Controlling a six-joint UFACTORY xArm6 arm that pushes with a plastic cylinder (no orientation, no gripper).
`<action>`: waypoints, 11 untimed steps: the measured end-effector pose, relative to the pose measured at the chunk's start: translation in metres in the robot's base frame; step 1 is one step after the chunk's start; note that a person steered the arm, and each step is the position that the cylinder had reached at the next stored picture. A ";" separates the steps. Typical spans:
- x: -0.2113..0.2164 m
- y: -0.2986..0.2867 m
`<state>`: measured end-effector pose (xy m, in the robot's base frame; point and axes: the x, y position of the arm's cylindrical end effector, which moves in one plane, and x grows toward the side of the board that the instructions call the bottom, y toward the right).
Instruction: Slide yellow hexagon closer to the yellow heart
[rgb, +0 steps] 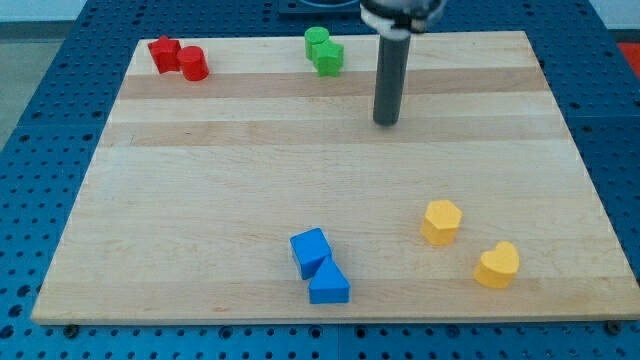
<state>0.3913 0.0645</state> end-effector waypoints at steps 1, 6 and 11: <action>0.005 -0.001; 0.115 0.002; 0.170 0.056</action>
